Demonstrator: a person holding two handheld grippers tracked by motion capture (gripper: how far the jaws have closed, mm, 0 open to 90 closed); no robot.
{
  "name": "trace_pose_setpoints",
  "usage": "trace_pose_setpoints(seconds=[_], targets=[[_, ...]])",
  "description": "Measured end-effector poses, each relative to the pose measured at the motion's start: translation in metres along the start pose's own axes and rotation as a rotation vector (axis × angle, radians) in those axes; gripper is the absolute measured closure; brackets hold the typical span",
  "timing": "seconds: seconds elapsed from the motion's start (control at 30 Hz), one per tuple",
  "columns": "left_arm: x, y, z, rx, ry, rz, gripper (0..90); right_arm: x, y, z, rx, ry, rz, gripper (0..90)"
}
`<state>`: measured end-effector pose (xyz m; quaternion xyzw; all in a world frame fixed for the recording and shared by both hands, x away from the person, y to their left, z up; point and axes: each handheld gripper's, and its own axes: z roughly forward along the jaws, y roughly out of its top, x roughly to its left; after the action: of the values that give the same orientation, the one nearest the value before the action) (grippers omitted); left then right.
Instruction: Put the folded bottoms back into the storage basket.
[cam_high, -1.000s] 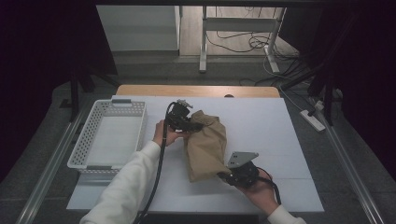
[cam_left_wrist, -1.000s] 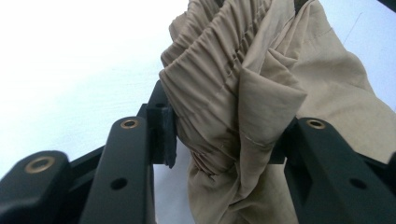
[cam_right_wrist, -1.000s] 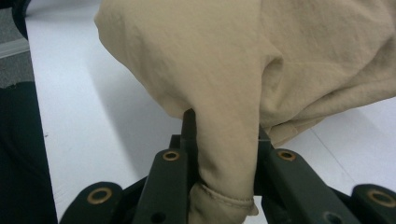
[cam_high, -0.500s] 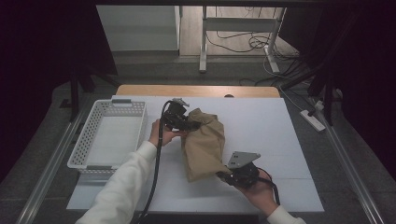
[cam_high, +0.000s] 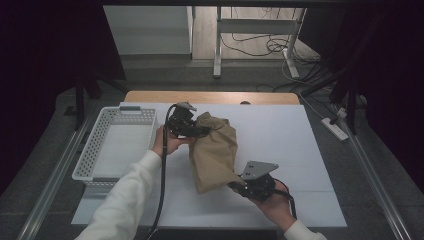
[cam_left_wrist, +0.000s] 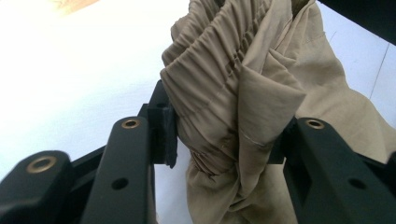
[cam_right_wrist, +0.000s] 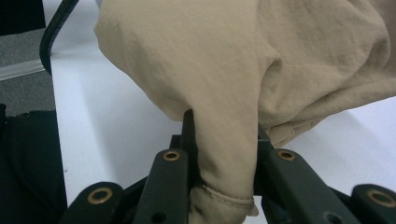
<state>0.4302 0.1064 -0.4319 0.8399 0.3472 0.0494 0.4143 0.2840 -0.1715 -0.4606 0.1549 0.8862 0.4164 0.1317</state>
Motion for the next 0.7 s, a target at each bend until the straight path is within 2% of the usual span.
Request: trace_pose_setpoints(seconds=[0.27,0.7], targets=[[-0.001,0.002,-0.017,-0.02,0.01,0.01,57.5,0.002,0.014,-0.001,-0.028,0.003,-0.01,75.8],[0.002,0.001,-0.048,-0.056,0.041,0.01,58.3,0.004,0.035,0.008,-0.075,0.023,-0.025,76.1]])
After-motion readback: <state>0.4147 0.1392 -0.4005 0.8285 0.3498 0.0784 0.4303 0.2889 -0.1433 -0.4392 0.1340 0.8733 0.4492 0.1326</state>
